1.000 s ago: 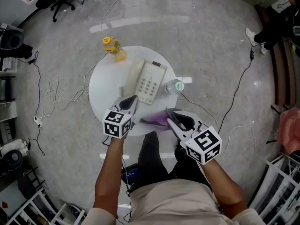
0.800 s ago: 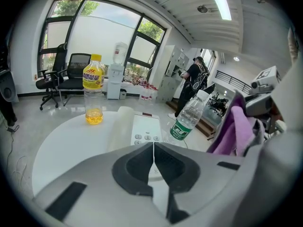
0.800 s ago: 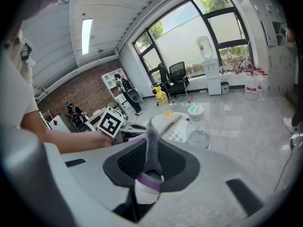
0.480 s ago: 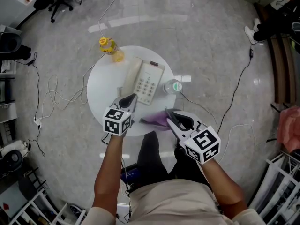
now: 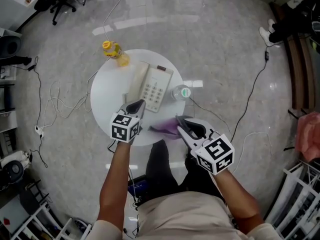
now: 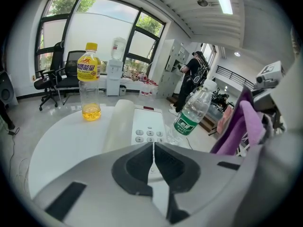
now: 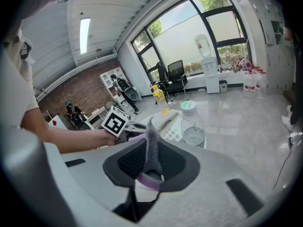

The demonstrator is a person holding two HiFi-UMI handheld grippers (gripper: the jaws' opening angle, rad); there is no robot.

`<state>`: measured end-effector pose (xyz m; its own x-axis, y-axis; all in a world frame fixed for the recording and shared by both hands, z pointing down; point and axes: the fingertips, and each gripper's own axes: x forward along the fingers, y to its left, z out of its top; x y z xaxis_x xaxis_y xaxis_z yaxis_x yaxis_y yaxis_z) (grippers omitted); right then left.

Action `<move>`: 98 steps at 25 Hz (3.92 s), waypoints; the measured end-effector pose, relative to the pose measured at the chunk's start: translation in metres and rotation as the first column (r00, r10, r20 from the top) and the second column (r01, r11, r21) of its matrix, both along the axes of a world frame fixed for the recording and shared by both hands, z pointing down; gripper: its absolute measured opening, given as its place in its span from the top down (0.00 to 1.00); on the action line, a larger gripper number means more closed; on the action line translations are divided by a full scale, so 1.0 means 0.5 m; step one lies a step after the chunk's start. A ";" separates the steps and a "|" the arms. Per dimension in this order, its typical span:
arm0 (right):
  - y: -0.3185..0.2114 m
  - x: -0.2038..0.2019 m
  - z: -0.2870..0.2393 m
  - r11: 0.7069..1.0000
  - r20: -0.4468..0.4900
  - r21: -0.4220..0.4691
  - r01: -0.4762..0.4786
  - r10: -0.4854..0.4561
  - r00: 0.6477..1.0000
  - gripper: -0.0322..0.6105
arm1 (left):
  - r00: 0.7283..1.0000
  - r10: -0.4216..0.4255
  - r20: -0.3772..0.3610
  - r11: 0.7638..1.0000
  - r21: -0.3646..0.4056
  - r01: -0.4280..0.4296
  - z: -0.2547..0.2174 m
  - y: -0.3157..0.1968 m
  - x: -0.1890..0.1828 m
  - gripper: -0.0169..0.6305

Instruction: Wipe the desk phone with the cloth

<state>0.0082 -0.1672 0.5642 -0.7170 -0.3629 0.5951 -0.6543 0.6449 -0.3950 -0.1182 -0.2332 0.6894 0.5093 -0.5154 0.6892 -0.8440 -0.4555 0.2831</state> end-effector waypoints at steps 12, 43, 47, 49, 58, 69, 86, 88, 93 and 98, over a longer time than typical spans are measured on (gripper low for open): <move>0.008 0.003 0.010 1.000 -0.007 -0.013 -0.007 0.007 1.000 0.85 | 1.000 0.019 0.007 1.000 0.002 -0.019 0.014 -0.010 0.009 0.96; 0.011 -0.006 0.041 0.999 -0.022 -0.036 -0.024 0.023 0.999 0.85 | 0.968 -0.032 0.250 0.987 0.159 -0.008 0.037 -0.089 -0.058 0.50; 0.009 -0.008 0.042 0.999 -0.023 -0.037 -0.030 0.029 0.999 0.85 | 0.966 -0.021 0.256 0.990 0.141 -0.016 0.050 -0.094 -0.064 0.50; 0.010 -0.009 0.044 0.999 -0.024 -0.040 -0.031 0.030 0.999 0.85 | 0.965 -0.015 0.262 0.991 0.129 -0.020 0.059 -0.095 -0.067 0.50; 0.015 -0.019 0.050 0.999 -0.029 -0.040 -0.019 0.018 0.999 0.85 | 0.962 -0.007 0.273 0.994 0.110 -0.024 0.080 -0.091 -0.075 0.50; 0.048 -0.037 0.026 0.999 0.000 -0.042 0.024 -0.024 1.000 0.86 | 0.961 -0.034 0.273 0.994 0.108 0.005 0.060 -0.070 -0.098 0.50; 0.161 -0.069 0.007 0.993 0.008 -0.094 0.070 -0.070 0.998 0.85 | 0.968 -0.076 0.241 0.990 0.135 0.044 -0.032 0.013 -0.134 0.50; 0.167 -0.067 0.003 0.993 0.006 -0.093 0.068 -0.068 0.998 0.85 | 0.970 -0.076 0.232 0.989 0.139 0.044 -0.041 0.022 -0.131 0.50; 0.195 -0.076 -0.003 0.992 0.003 -0.097 0.078 -0.078 0.997 0.85 | 0.972 -0.122 0.200 0.981 0.176 0.087 -0.069 0.058 -0.155 0.50; 0.224 -0.092 -0.024 0.991 0.008 -0.090 0.099 -0.099 0.995 0.85 | 0.965 -0.174 0.195 0.974 0.175 0.141 -0.084 0.119 -0.217 0.55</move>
